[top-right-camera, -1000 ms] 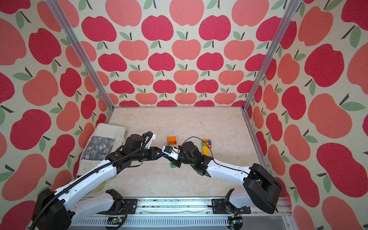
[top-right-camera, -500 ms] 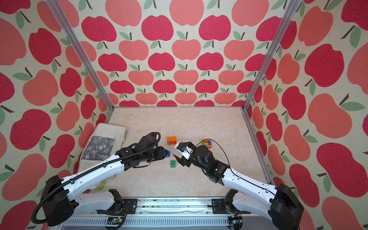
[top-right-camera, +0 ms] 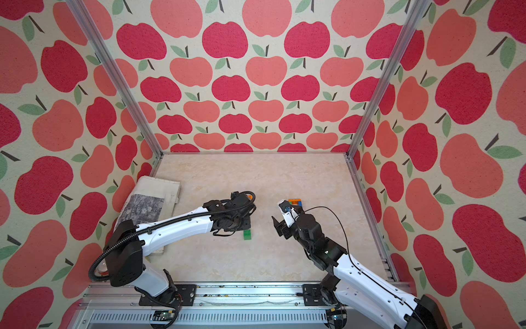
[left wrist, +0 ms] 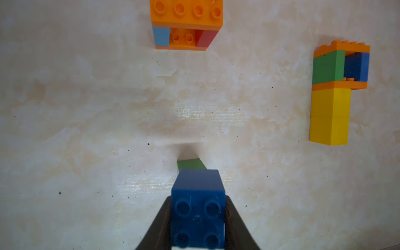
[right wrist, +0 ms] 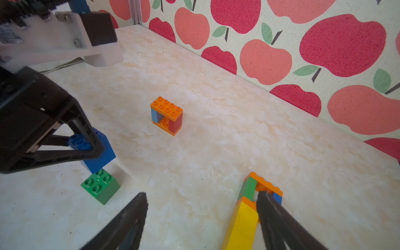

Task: Assemble the letter p with lego
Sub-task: Assemble the lego brick with the lego brick.

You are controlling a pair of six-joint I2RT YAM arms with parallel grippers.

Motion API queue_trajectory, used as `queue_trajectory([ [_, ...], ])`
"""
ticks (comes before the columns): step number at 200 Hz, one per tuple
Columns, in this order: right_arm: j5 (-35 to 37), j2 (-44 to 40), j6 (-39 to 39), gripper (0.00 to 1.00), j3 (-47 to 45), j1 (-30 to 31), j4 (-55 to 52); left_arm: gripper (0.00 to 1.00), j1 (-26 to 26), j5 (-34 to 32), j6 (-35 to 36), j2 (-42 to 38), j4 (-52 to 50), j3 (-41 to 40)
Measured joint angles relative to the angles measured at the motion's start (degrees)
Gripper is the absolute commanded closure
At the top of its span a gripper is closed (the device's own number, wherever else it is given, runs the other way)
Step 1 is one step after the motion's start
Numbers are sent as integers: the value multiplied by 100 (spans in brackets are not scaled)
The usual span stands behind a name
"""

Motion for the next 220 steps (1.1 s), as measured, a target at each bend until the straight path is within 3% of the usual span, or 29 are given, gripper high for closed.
queue_trajectory([
  [53, -111, 127, 83, 17, -33, -9, 94, 74, -256, -127, -216, 238, -203, 114],
  [220, -348, 162, 146, 16, -74, -55, 247, 74, -389, -391, -221, 612, -289, 236],
])
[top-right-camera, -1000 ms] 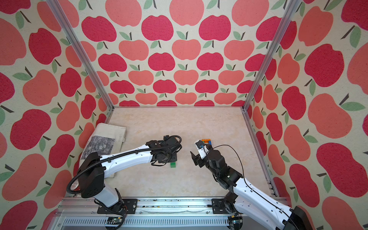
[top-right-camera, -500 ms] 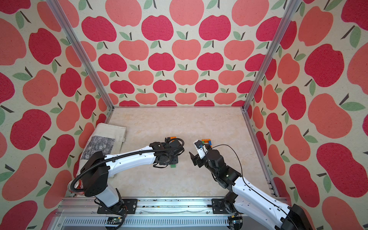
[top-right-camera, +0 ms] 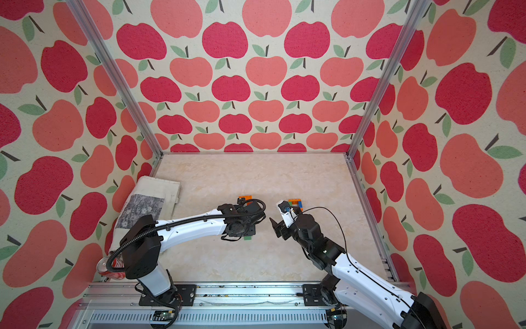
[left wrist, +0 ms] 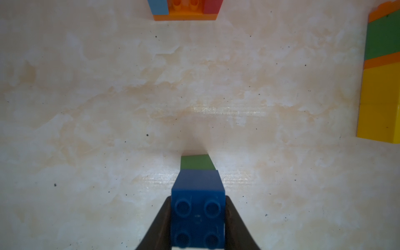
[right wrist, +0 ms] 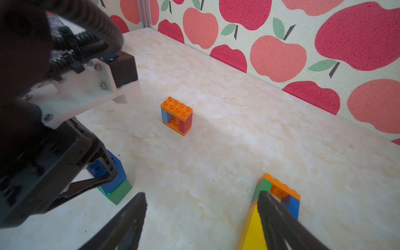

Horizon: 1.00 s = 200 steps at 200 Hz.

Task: Assemble the letter p with lego
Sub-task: Assemble the lego brick with the lego brick.

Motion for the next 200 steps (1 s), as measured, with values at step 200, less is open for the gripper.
queue_trajectory([
  [200, 175, -225, 822, 15, 184, -778, -791, 73, -39, -280, 50, 28, 48, -133],
])
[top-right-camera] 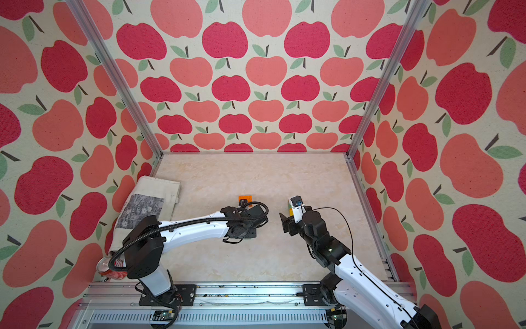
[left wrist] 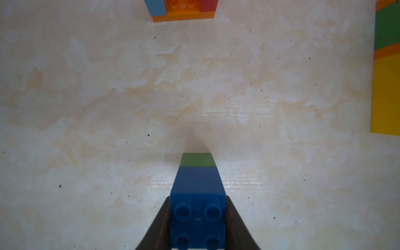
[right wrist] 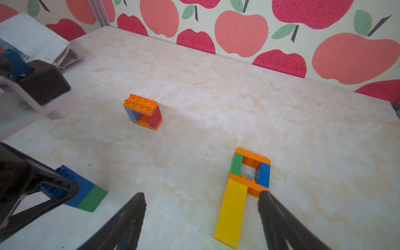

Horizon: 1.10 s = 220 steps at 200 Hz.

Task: Assemble the letter p with lego
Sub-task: Assemble the lego brick with the lego brick.

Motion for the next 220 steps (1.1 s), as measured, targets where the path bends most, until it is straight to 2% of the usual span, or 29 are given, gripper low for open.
queue_trajectory([
  [28, -11, 63, 201, 16, 59, -127, -118, 73, 243, -68, 61, -81, 13, -103],
  [102, -205, 181, 317, 16, 120, -153, -140, 74, 1296, -146, 599, -671, 85, -789],
  [145, -382, 177, 223, 16, 120, -153, -133, 73, 1410, -90, 785, -809, 348, -1043],
  [176, -717, 400, -98, 18, 245, -153, -127, 70, 1482, 33, 914, -1016, 573, -1224],
  [220, -1016, 822, -732, 15, 522, -153, 83, 56, 1663, 380, 1165, -1117, 597, -1272],
])
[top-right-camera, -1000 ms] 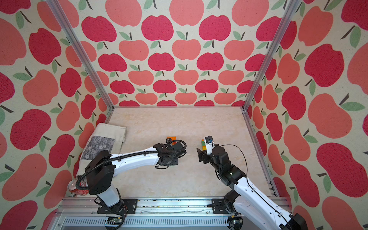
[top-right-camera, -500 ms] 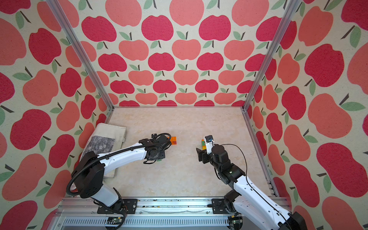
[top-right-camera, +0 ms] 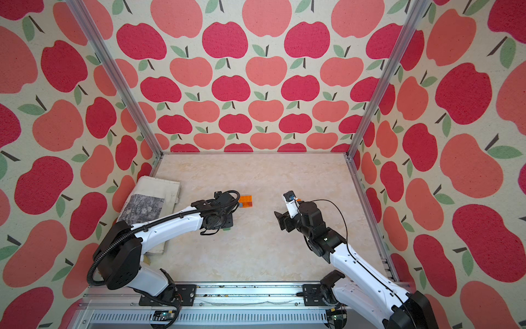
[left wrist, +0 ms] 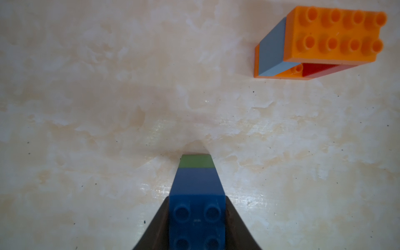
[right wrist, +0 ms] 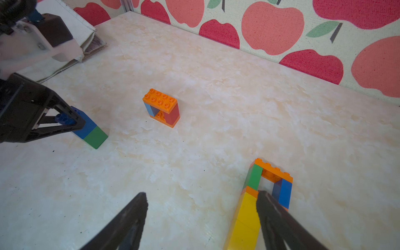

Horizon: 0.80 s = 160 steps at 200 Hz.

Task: Assemble the letter p with lego
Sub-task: Assemble the lego brick with the lego brick.

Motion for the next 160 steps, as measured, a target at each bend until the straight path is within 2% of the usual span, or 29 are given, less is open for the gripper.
queue_trajectory([
  [49, -837, 988, -868, 15, 542, 0, 98, 37, 66, 245, 350, -55, -39, 76],
  [82, -1475, 1611, -1421, 14, 844, 0, 92, 28, 68, 304, 560, -470, -9, 90],
  [113, -2074, 2474, -2223, 13, 1480, -2, -190, 27, 249, 444, 664, -1561, 420, -468],
  [160, -2420, 3751, -3519, 16, 2599, -120, -835, 25, 1012, 697, 754, -3604, 789, -1709],
])
